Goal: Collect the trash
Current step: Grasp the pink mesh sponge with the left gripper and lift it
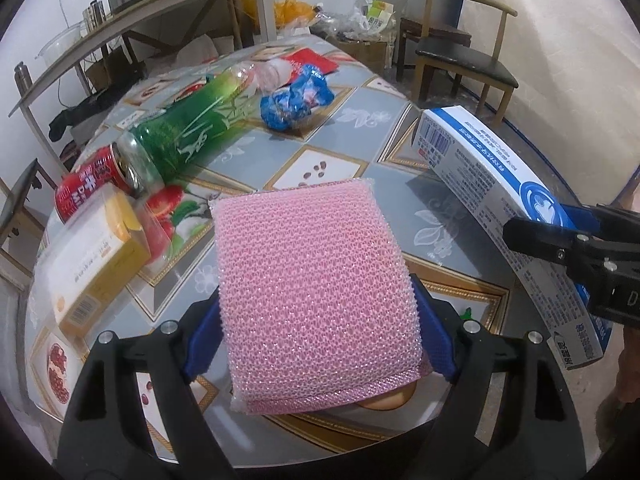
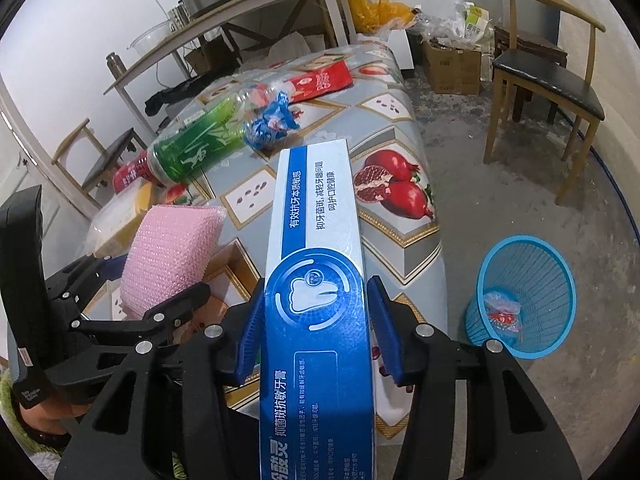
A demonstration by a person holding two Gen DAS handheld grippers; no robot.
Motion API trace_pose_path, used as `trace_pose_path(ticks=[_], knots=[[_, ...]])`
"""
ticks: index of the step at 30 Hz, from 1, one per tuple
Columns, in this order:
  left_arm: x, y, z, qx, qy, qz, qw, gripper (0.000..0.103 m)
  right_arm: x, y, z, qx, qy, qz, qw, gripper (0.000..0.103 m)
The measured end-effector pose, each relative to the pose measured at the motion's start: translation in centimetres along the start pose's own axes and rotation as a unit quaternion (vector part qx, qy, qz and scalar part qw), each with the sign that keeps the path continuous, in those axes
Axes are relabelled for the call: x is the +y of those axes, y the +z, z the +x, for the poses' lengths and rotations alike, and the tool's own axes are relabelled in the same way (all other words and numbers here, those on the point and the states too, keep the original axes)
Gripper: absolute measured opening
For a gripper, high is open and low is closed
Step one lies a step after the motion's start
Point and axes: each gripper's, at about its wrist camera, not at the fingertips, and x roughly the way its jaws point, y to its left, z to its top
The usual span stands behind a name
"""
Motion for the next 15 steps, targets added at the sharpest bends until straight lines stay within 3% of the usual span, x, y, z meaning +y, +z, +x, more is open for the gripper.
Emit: trace_pose_path(ticks=[9,15], knots=[[-1.1,1.7,-1.0,-0.029,-0.024,0.009,0.9993,0.079,-1.6,0.6,-1.7,-0.021,0.006,0.021,1.000,0.048],[-1.8,2.9,-0.4,-0.023,-0.050,0.007,0.9984,0.079,-2.7,1.2,-2.0,-0.031,0.005,0.034,0.999,0.048]])
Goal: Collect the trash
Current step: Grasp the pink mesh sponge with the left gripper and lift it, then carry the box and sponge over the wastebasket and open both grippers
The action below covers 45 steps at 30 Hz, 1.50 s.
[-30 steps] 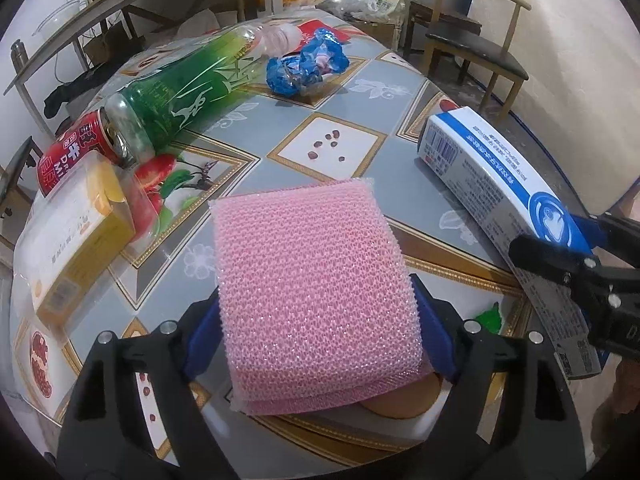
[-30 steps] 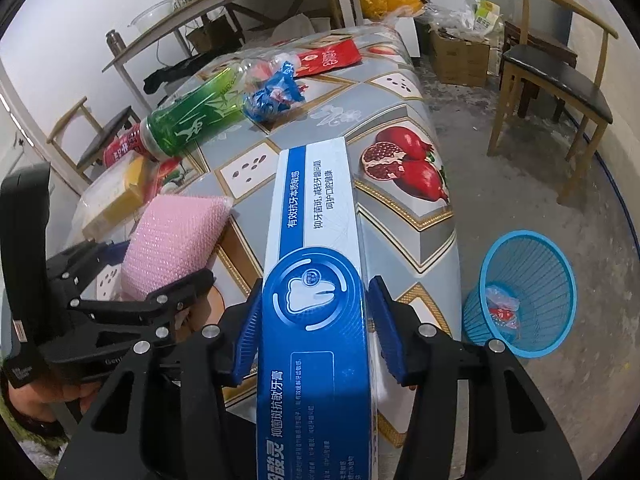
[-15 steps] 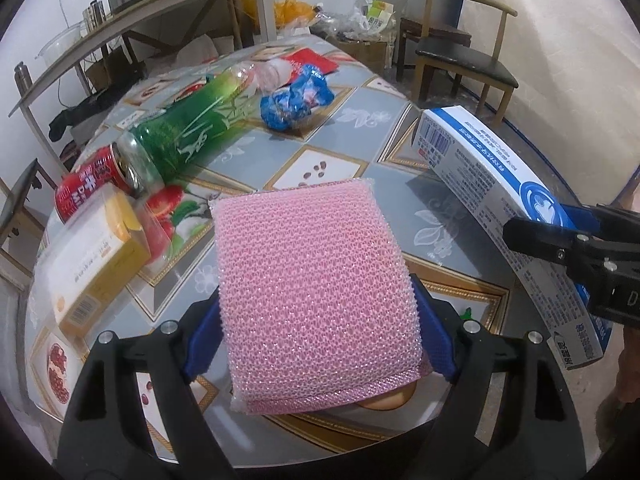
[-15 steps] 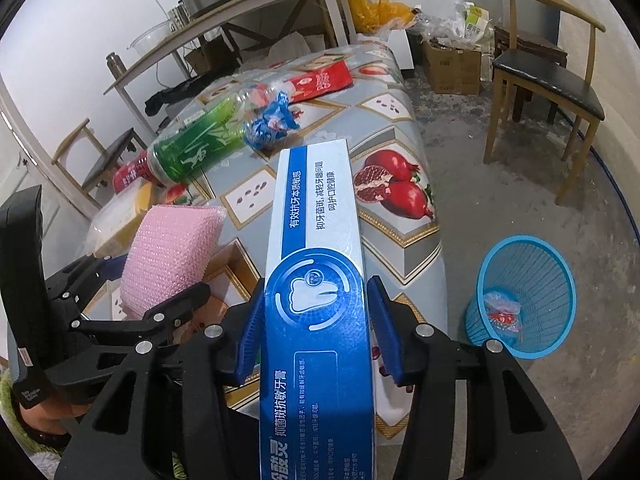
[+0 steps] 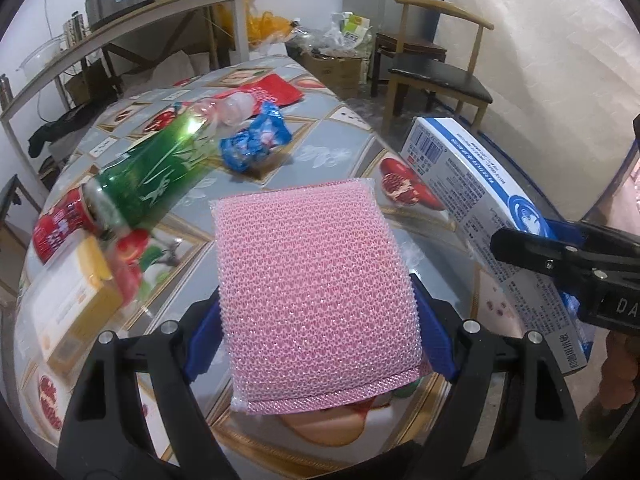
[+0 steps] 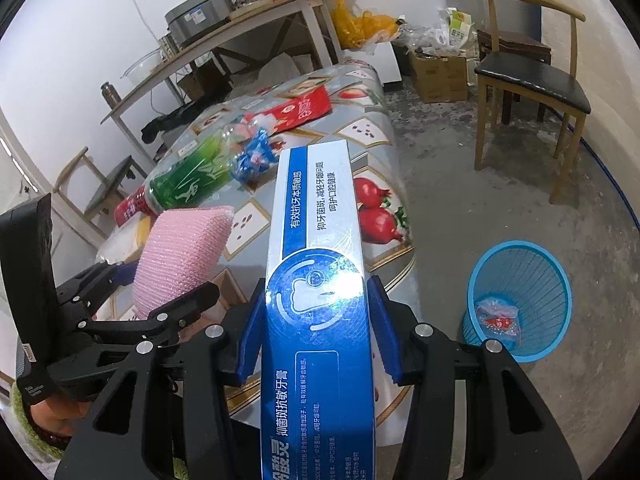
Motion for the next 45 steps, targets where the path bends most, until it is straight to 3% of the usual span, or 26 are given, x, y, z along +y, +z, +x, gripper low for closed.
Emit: trace_pose_path(ticks=[30,38,41,45], knots=[[-3.5,5.0,0.7,-0.024,-0.069,0.029,0.9969,0.079,-3.1,0.9,-2.2,-0.027,-0.016,0.050,0.998,0.047],[-6.1,8.0,2.2,-0.004,-0.137,0.036,0.9900,0.079,-7.1,0.4,-4.4,-0.059,-0.050,0.103,0.992,0.047],[-8.1,9.8,4.0,0.030,-0.187,0.036,0.9813,0.079,-10.3,-0.3,-5.1,-0.066,-0.076,0.143,0.985,0.047],[-11.4,11.6,6.7,0.071,-0.225,0.052,0.9703,0.079,-15.5,-1.9,-4.4,-0.052,-0.087,0.210,0.972,0.047]])
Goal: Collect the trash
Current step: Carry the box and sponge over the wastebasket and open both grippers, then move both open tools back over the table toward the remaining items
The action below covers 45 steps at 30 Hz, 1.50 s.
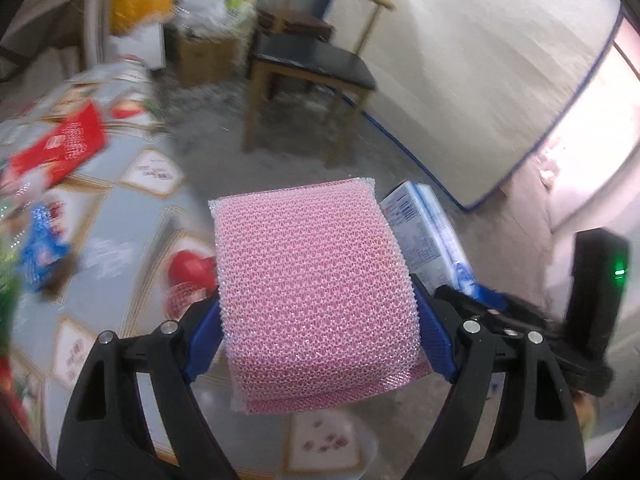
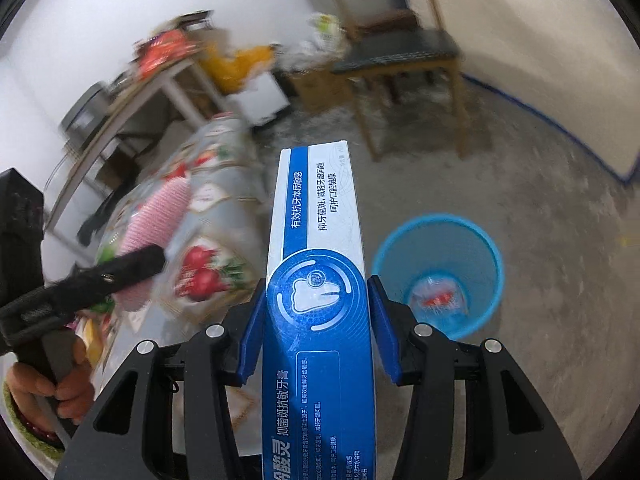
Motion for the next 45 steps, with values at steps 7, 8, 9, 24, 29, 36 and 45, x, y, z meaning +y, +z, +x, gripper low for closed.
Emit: trace_pose_path(ticks=[7,8,9,24,29,36,45], knots=[[-3.4,3.1,8.7,0.081,-0.028,0.007,0.9963,0.080,-7.6,1.1,5.1,0.038,-0.009,0.114,0.993,0.047],[-3.6,3.7,9.5,0.083,-0.031,0.005,0.9961,0.081,-8.3,1.7,5.8,0.034,-0.013,0.120,0.992,0.048],[-4.1,4.5,10.6,0.082,-0.039,0.000,0.9959,0.083,-8.8,2.3,6.5,0.028,-0.020,0.118,0.992,0.048],[-2.0,4.1,11.1,0.061,-0.019,-0.004,0.9980,0.087,-14.2,-0.4,12.4,0.065,-0.059,0.168,0.982,0.065],[-0.8,2.3,7.4,0.042,-0.025,-0.004,0.9988,0.087,-12.9,-2.5,10.4,0.070,-0.067,0.140,0.985,0.065],[1.0,-1.9,0.4,0.013,-0.062,-0.014,0.9979,0.087,-6.9,-2.5,6.0,0.054,-0.074,0.040,0.995,0.072],[6.1,-10.5,-7.5,-0.022,-0.046,-0.073,0.9960,0.087,6.5,-0.9,1.4,0.011,0.019,-0.110,0.994,0.077]])
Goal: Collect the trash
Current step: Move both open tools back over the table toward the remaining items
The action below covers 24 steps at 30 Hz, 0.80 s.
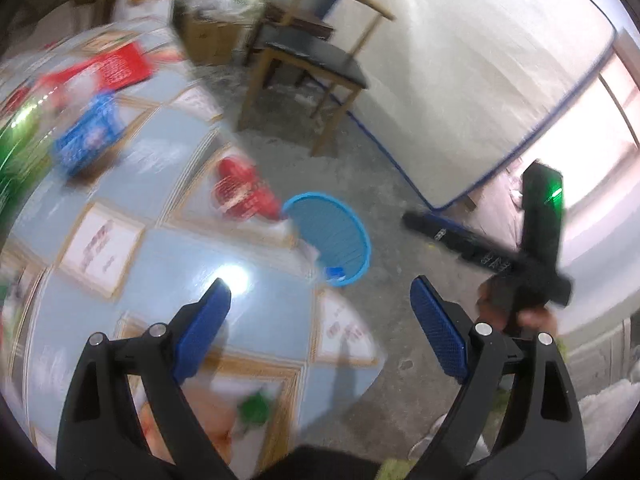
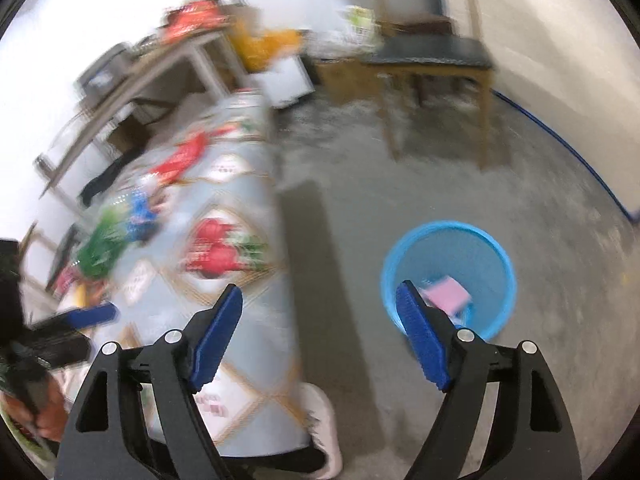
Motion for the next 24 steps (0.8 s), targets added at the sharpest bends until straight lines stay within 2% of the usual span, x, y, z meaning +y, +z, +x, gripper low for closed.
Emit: trace_pose_path(ticks=[5,9,12,15,20,24], knots=[[4.2,-4.1,-3.9,-0.031,0.052,-0.039,0.9974,0.087,5.9,0.6,1.4,0.019,0.050,-0.050,0.997,0.078],[7.2,-7.1,-7.7,-0.078,0.087,-0.059,0.9914,0.087,11.0,0.4,3.5,0.052,0.082,-0.079,0.992,0.078],[8.6,-8.2,-8.9,-0.099,0.100,-0.068,0.9876,0.087,13.9,0.5,4.8,0.064,0.097,-0.099,0.988,0.078],[9.5,-9.1,-10.3,-0.126,0.122,-0.053,0.9831,0.087,16.2,1.4,6.4,0.075,0.095,-0.112,0.986,0.078],[9.6,-9.8,-12.3,-0.164,0.134,-0.026,0.9769,0.087,18.5,4.2,9.6,0.087,0.099,-0.092,0.987,0.078],[10.0,-10.3,-13.3,-0.193,0.137,-0.012,0.9716,0.087,19.9,6.8,13.9,0.097,0.088,-0.053,0.990,0.078]])
